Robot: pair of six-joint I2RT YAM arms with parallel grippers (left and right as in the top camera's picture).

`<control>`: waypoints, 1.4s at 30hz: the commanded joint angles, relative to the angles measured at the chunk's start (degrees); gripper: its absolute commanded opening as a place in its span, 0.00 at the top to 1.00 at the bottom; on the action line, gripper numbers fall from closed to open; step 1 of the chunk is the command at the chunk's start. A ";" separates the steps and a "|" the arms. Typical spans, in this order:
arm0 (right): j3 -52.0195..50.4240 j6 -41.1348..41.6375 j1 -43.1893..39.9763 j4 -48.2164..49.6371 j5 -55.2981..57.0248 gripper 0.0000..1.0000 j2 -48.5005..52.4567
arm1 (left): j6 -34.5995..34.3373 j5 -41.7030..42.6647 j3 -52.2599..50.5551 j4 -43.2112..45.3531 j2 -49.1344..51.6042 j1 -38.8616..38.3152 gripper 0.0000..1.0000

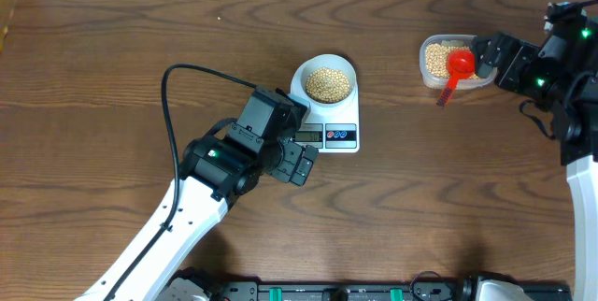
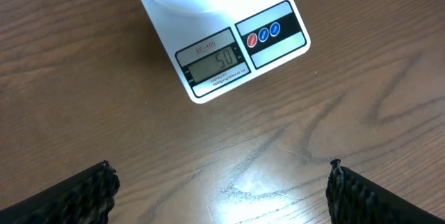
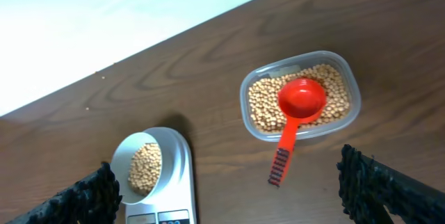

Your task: Scoop item into bowl and weigh 50g on scale

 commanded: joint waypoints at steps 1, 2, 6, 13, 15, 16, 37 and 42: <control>0.04 0.85 -0.22 -0.22 -1.46 0.01 -0.26 | -0.04 -0.31 0.37 -0.07 -0.15 0.20 0.02; 0.04 0.83 -0.22 -0.22 -1.40 0.01 -0.28 | -0.04 -0.31 0.37 -0.07 -0.15 0.20 0.02; 0.04 0.66 -0.24 -0.24 -1.36 0.01 -0.28 | -0.07 -0.31 0.37 -0.07 -0.15 0.20 0.02; 0.04 -3.82 -0.26 -0.24 -1.36 0.01 -0.35 | -0.04 -0.31 0.37 -0.07 -0.13 0.20 0.02; 0.04 -5.16 -0.26 -0.24 -1.36 0.01 -0.35 | -0.04 -0.31 0.37 -0.09 -0.15 0.20 0.02; 0.04 -5.77 -0.26 -0.22 -1.38 0.01 -0.35 | -0.04 -0.31 0.37 -0.07 -0.13 0.20 0.02; -3.28 -11.37 -0.22 2.12 2.12 0.01 -6.73 | -0.07 -0.31 0.37 -0.07 -0.13 0.20 0.02; -12.92 -14.12 -0.22 9.97 3.78 0.01 -13.97 | -0.07 -0.31 0.37 -0.07 -0.13 0.20 0.02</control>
